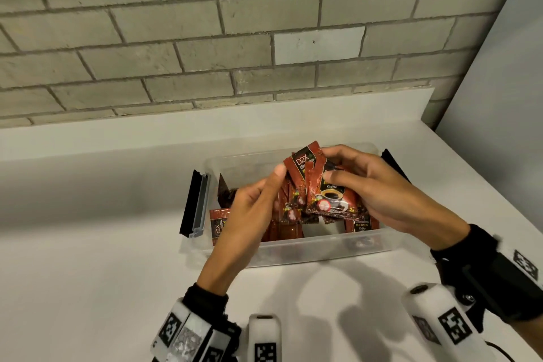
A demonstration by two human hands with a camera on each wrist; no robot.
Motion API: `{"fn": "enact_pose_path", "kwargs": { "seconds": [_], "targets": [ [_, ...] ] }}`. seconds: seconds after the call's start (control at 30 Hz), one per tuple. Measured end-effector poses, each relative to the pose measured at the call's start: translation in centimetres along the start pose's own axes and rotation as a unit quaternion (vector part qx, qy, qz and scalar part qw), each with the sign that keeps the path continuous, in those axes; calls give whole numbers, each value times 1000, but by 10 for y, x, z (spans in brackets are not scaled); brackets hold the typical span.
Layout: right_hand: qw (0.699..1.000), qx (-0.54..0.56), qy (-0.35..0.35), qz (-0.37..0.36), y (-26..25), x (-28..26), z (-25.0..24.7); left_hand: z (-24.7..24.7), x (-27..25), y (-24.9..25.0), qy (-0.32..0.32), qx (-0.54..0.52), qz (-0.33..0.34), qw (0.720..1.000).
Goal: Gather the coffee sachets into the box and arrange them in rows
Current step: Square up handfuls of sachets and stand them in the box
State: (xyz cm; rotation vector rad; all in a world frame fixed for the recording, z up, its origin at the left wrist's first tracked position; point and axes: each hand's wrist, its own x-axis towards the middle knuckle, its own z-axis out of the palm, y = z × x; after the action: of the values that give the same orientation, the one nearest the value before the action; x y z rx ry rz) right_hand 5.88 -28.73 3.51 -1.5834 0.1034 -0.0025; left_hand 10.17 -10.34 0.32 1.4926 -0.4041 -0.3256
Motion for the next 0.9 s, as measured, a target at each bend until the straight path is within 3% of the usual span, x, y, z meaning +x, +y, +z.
{"fn": "enact_pose_path", "kwargs": {
  "seconds": [0.07,0.2,0.37,0.5,0.6,0.7,0.8,0.83,0.9],
  "targets": [
    [1000,10,-6,5,2,0,3,4,-2,6,-20,-63,-32,997],
    [999,29,-34,5,2,-3,6,2,0,-1,-32,-73,-42,996],
    [998,44,-49,11,3,-6,12,12,-8,2,-104,-208,-127,964],
    [998,-21,-49,-23,4,-10,21,22,-8,2,-92,-252,-164,949],
    [990,-111,-57,-68,8,-17,28,27,-10,7,-112,-323,-180,922],
    [951,-276,-62,-129,13,-23,28,23,-11,6,-152,-362,-181,902],
    [847,-472,-8,-242,15,-21,23,17,-14,5,-198,-353,-191,894],
    [827,-499,5,-258,15,-19,21,16,-15,5,-216,-351,-196,890],
    [838,-488,-10,-245,12,-15,19,16,-17,3,-229,-346,-205,887]
  ]
}}
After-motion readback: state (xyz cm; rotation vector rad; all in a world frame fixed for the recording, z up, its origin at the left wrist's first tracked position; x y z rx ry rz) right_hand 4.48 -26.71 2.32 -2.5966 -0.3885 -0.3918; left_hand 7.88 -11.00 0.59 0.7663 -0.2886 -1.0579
